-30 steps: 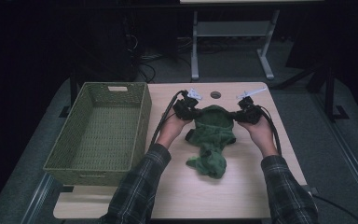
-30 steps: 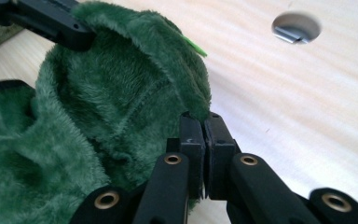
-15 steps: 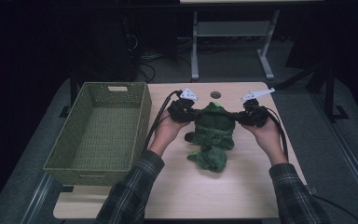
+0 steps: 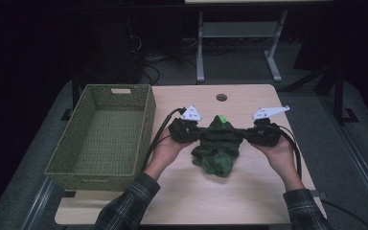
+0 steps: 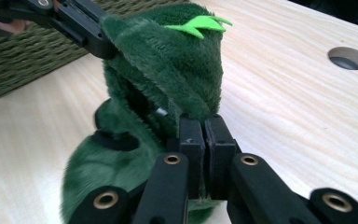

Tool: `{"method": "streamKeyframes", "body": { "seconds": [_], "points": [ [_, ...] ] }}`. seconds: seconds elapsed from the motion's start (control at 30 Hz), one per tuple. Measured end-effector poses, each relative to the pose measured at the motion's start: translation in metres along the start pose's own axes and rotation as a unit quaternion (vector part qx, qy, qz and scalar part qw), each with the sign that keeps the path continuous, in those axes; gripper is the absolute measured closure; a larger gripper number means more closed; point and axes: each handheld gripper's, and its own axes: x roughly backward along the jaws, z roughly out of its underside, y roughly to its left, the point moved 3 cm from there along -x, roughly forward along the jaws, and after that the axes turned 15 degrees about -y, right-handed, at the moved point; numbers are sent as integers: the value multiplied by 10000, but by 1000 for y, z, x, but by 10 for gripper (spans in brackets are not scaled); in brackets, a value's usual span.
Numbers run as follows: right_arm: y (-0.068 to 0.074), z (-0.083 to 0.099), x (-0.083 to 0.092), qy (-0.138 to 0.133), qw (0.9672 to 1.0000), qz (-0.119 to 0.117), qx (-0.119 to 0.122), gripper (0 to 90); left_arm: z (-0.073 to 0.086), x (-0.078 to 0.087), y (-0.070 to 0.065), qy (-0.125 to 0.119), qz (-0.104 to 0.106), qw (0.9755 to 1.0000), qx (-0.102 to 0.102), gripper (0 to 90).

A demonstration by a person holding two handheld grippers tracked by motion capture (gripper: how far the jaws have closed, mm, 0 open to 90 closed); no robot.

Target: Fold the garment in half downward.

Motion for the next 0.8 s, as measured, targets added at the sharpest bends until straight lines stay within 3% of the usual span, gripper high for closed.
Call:
{"method": "streamKeyframes", "body": {
  "seconds": [0.47, 0.8],
  "points": [
    [42, 32, 12, 116, 9990, -424, 62, 873, 28, 13, -31, 186, 292, 9993, -170, 862],
    [58, 54, 17, 326, 9975, -632, 32, 873, 52, 21, -42, 361, 482, 9981, -110, 864]
  ]
}}
